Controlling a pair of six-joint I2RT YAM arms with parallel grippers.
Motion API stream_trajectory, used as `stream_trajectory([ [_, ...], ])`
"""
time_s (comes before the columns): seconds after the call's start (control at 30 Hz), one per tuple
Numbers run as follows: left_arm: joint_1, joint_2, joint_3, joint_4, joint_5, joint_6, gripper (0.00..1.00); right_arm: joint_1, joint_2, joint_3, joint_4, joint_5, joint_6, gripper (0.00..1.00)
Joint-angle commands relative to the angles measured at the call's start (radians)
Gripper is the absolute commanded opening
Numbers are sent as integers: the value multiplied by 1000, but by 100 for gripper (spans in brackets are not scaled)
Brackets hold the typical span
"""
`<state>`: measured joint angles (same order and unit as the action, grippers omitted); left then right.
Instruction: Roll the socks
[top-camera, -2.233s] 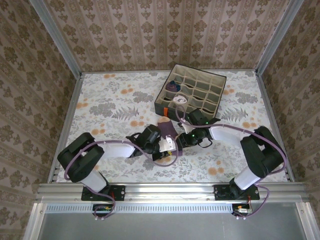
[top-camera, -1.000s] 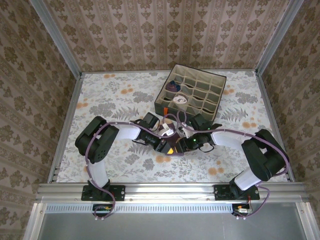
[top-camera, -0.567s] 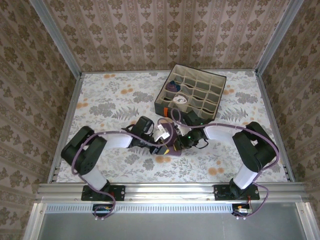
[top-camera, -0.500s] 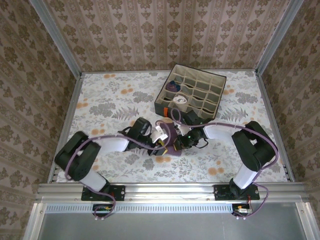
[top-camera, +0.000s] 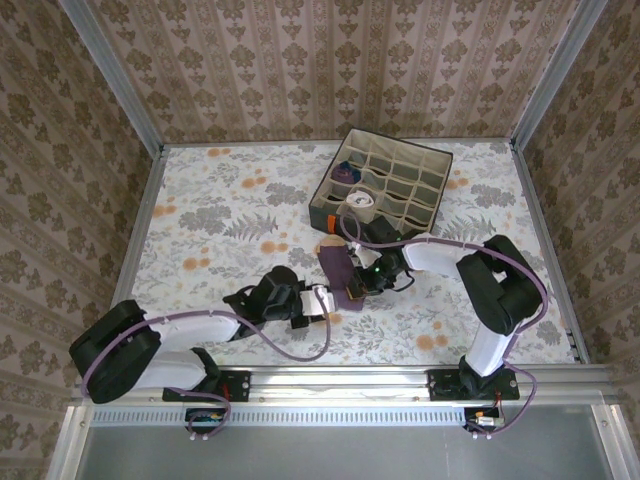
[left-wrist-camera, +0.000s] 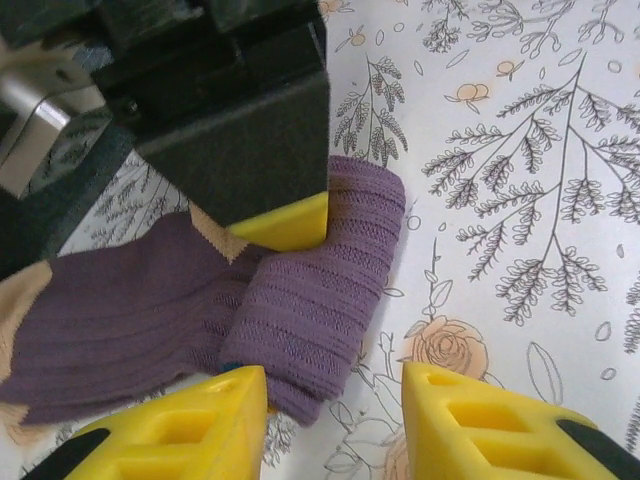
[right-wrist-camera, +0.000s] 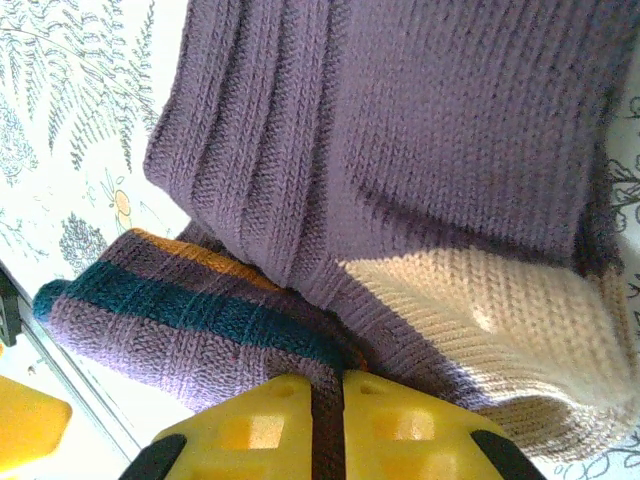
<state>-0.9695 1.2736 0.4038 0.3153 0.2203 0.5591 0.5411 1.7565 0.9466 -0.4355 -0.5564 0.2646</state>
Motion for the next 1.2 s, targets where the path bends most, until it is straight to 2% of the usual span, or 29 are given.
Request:
stream_trajectory([
  [0.0,-27,44,66,-13,-61,122,31,-4,81,-24,-126,121,-15,12],
  [0.23,-37,192,124,28,-62,151,34,-5,93,-12,-140,108,-23,12],
  [0.5,-37,321,124,-1,-73,129,28,-18,93,-12,-139,49,-45,13],
  [0.57,-37,346,143,-52,-86,117,22,-19,91,-10,-140,30,-54,15],
  [0.63,-37,366,170,-107,-76,90,11,-20,83,-5,-146,20,-66,18],
  [0.67,-36,374,189,-143,-63,75,4,-21,72,-7,-147,17,-71,21],
  [0.7,-35,383,207,-180,-54,55,0,-22,57,-13,-139,11,-74,29],
  [0.77,-27,398,242,-247,-11,14,0,-38,20,-35,-109,-9,-70,37],
  [0.9,12,431,311,-372,135,-82,0,-108,-90,-127,27,-72,-8,39],
  [1.17,97,476,392,-493,369,-253,0,-127,-293,-233,148,-18,27,41],
])
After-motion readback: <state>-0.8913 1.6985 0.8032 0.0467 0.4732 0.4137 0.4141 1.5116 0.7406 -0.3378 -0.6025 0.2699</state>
